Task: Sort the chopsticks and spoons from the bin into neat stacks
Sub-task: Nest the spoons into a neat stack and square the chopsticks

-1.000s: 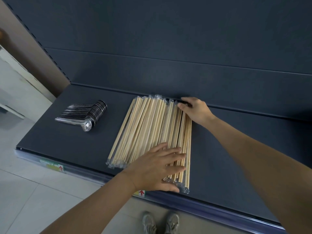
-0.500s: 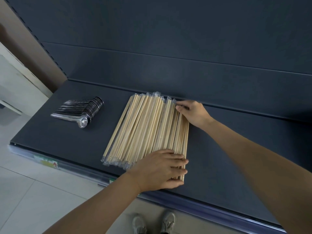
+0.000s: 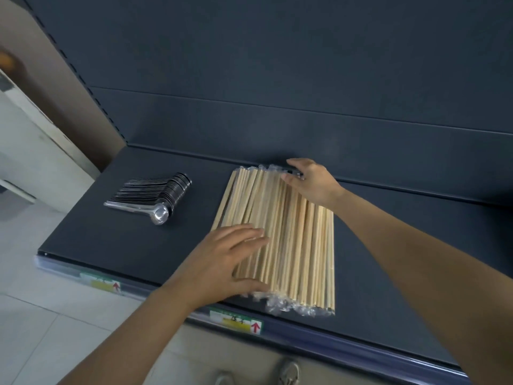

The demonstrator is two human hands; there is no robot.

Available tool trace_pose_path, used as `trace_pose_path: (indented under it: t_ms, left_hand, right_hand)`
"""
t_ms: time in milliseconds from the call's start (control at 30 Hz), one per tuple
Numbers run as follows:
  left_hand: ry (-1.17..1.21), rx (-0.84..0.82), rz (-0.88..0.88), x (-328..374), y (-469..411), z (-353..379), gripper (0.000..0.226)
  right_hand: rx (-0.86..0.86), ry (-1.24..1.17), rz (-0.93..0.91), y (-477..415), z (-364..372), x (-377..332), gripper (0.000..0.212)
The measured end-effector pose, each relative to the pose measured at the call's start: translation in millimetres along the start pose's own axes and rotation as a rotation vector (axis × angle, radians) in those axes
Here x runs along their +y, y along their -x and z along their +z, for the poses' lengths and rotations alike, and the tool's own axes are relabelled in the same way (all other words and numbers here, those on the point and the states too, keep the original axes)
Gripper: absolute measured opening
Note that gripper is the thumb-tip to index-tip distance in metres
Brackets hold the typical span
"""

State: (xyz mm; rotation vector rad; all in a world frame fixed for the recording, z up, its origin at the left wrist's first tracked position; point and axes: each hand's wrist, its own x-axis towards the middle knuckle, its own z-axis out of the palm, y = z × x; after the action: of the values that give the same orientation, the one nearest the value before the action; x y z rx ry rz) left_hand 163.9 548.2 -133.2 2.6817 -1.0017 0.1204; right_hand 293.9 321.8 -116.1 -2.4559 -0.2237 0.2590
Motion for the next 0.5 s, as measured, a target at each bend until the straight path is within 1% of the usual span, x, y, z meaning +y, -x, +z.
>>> trace_pose_path:
  t_ms: [67,100,133,200,300,400,500]
  left_hand:
    - [0.049,-0.127,-0.097,-23.6,14.6,-8.1,0.093]
    - [0.08,-0.217,-0.129,-32.5,20.0,-10.0,0.101]
    - [0.092,-0.297,-0.142,-39.4,24.3,-9.9,0.107]
    - [0.083,-0.389,-0.145,-46.5,29.8,-7.0,0.116]
    - [0.157,-0.386,-0.198,-51.8,33.8,1.8,0.122]
    - [0.239,-0.384,-0.237,-54.5,35.5,4.9,0.117]
    - [0.295,-0.379,-0.232,-55.9,34.9,5.3,0.113]
  right_hand:
    - [-0.02,0.057,0.008,-12.6,6.6,-13.4,0.057]
    - [-0.032,0.087,0.015,-18.8,10.7,-19.0,0.058]
    - [-0.047,0.117,0.027,-24.8,14.9,-23.9,0.058]
    - [-0.07,0.174,0.055,-34.4,22.8,-31.3,0.059]
    - [-0.072,0.192,0.101,-41.3,32.6,-36.9,0.057]
    - [-0.04,0.149,0.154,-40.7,34.3,-39.4,0.051]
    - [-0.031,0.139,0.165,-39.2,33.1,-40.7,0.046]
